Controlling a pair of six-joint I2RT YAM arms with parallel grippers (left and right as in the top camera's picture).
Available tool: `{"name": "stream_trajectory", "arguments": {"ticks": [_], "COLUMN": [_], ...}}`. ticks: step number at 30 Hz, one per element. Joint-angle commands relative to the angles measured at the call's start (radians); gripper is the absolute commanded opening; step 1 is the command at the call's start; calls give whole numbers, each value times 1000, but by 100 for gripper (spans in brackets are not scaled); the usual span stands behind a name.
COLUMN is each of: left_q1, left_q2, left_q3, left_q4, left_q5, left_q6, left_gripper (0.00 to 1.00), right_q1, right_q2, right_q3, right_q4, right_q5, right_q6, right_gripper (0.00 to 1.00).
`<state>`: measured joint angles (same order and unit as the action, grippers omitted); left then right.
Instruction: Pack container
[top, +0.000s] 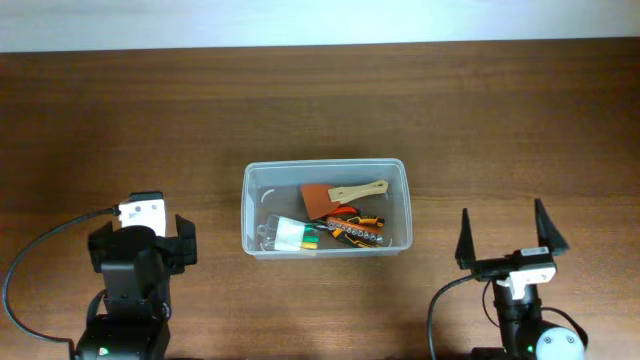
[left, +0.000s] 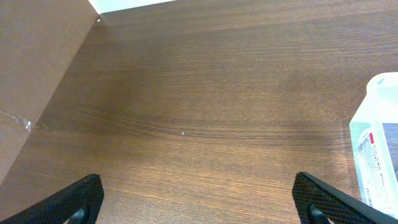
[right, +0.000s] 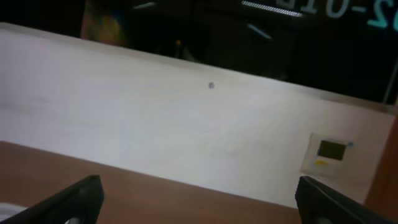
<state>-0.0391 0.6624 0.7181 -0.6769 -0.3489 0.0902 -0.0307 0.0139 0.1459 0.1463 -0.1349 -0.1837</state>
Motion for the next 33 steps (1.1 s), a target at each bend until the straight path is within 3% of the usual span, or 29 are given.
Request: {"name": "stream_trajectory", "arguments": {"ticks": [1,12,23,33], "left_q1": [-4,-4,-4,-4], "left_q2": [0,0,0,0], "left_q3": [18,18,18,18], "left_q4": [2,2,2,2], "left_q5": [-7,-7,-7,-7], "left_q6": [16,16,16,16], "left_gripper": [99,99,99,99], "right_q1": [18,18,18,18], "right_q2": [-11,-11,-11,-11], "right_q3": [-27,-135,-140,-140], "right_q4": [4,3,-218,-214], "right_q5": [16,16,16,16], "right_q6": [0,-3,-2,-3], "right_gripper": [99,99,99,99]}}
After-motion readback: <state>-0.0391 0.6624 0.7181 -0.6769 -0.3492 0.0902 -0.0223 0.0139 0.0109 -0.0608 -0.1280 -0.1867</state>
